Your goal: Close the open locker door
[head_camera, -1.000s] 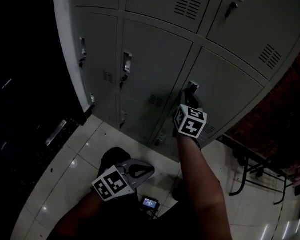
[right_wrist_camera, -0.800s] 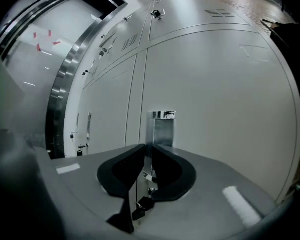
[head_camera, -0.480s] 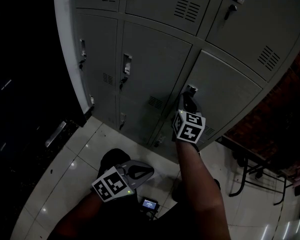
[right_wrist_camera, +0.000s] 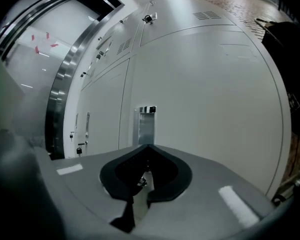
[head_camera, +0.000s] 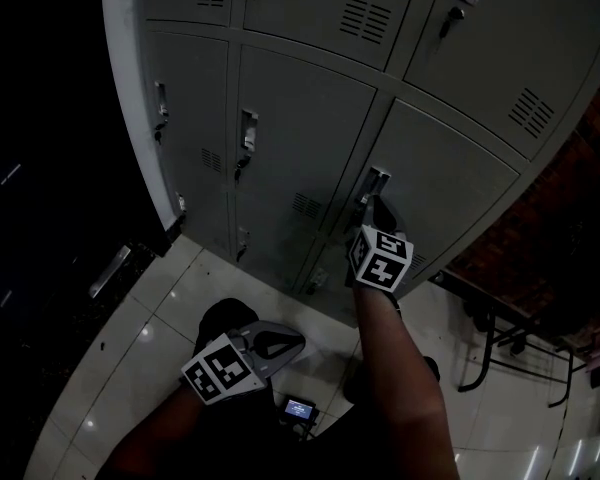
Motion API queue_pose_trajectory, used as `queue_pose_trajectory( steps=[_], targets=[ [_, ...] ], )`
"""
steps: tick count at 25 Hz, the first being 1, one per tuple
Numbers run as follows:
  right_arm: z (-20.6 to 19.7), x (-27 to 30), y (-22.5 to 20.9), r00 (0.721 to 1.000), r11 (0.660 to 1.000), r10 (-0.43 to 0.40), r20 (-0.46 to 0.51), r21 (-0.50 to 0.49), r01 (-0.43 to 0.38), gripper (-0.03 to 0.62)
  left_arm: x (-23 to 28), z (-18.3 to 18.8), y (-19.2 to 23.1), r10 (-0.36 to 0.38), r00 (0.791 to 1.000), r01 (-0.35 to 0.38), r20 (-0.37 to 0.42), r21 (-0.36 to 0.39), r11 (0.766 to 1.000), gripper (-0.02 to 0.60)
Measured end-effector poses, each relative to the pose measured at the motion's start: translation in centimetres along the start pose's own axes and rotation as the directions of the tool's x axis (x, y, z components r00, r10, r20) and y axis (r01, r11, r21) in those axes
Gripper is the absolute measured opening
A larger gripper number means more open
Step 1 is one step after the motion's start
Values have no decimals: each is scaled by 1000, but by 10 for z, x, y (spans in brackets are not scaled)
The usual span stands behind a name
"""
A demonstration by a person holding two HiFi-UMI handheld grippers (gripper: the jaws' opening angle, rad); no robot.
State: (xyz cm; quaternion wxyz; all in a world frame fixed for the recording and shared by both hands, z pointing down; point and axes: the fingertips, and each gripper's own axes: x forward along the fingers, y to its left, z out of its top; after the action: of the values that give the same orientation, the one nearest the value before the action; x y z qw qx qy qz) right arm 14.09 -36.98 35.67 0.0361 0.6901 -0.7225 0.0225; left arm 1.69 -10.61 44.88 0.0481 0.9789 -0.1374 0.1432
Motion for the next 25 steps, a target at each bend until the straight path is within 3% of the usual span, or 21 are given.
queue_pose_trajectory(
  steps=[8, 13, 19, 25],
  targets=[
    [1, -2, -6, 1000, 1000, 26, 10, -13, -26, 2, 0, 0, -1, -1, 1000, 1, -1, 0, 1000, 12],
    [1, -19, 12, 990, 986, 140, 12, -93, -138, 2, -1, -1, 0, 1, 1000, -1, -3, 0, 1000, 12],
    [-5, -72, 19, 953, 945, 303, -4, -125, -301, 2, -1, -1, 0, 0, 1000, 0, -4, 0, 1000, 12],
    [-24, -140, 6, 920, 910, 391, -43, -135, -393, 2, -2, -2, 2, 3, 1000, -3, -6, -1, 1000, 12]
  ],
)
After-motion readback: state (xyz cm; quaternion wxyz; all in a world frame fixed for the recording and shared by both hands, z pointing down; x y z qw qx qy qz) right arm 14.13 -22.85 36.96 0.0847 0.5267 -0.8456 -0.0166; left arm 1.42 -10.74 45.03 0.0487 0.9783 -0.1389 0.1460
